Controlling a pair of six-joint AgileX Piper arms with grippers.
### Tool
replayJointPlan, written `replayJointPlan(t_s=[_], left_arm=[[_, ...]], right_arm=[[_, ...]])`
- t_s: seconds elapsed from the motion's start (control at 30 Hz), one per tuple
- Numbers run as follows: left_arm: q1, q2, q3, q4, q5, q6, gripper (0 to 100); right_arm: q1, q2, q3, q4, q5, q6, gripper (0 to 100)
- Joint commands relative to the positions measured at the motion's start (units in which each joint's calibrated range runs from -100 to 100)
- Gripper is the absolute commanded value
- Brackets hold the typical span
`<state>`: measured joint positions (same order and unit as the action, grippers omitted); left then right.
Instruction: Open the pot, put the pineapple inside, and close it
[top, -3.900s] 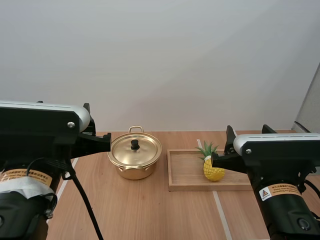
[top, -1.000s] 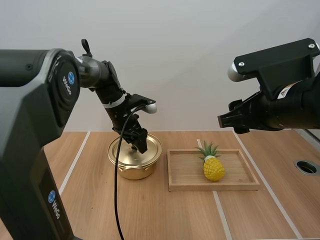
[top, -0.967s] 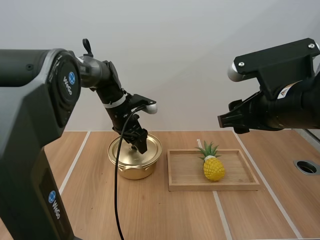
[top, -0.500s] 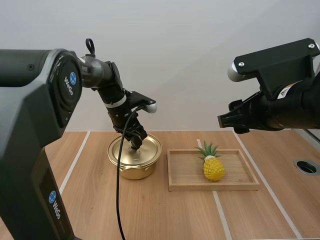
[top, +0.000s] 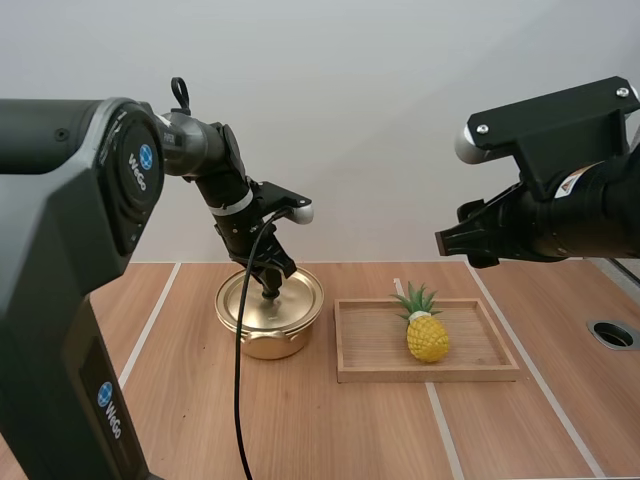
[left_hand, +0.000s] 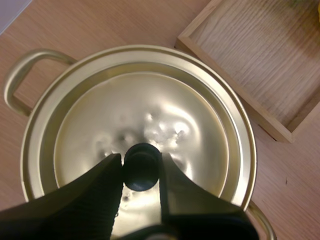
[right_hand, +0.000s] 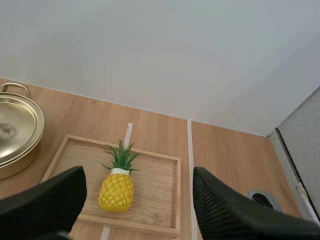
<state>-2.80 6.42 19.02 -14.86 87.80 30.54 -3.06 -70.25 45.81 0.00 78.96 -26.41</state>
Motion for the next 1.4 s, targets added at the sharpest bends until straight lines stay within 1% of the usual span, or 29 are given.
replayJointPlan(t_s=[0.0,0.1,0.3,0.43,0.57,0.9,1.17,1.27,1.37], left_arm=[[-0.17,-1.7,-0.9,-0.7,0.2,-0.2,0],[-0.17,-4.1,-3.8,-0.7,1.3,-0.8,0],[-0.17,-8.3,-13.7,-1.1,7.3,-2.6,0],[-0.17,-11.2,-21.0,-1.4,7.2,-3.7,0],[-0.17,-14.2,-27.7,-3.8,4.3,-3.7,0],[-0.17,-21.1,-39.8,-9.1,-18.4,-3.7,0],[-0.17,-26.0,-45.0,-13.0,-43.0,-3.3,0],[-0.17,-28.2,-45.7,-14.8,-50.8,-3.3,0],[-0.17,-30.3,-45.7,-18.9,-62.0,-3.2,0]], right_arm=[[-0.2,-0.1,-0.6,-0.4,0.3,-0.6,100],[-0.2,-0.1,-0.6,0.0,0.3,-0.7,100],[-0.2,-0.1,-0.6,0.0,0.3,-0.7,100],[-0.2,-0.1,-0.6,0.0,0.3,-0.7,100],[-0.2,-0.1,-0.6,0.0,0.3,-0.7,100],[-0.2,-0.1,-0.6,-0.4,0.3,-0.8,100],[-0.2,-0.1,-0.6,0.0,-1.0,-0.8,100],[-0.2,-0.1,-0.5,2.4,-3.4,-0.8,100],[-0.2,-0.1,-0.5,4.8,-4.3,-1.2,100]])
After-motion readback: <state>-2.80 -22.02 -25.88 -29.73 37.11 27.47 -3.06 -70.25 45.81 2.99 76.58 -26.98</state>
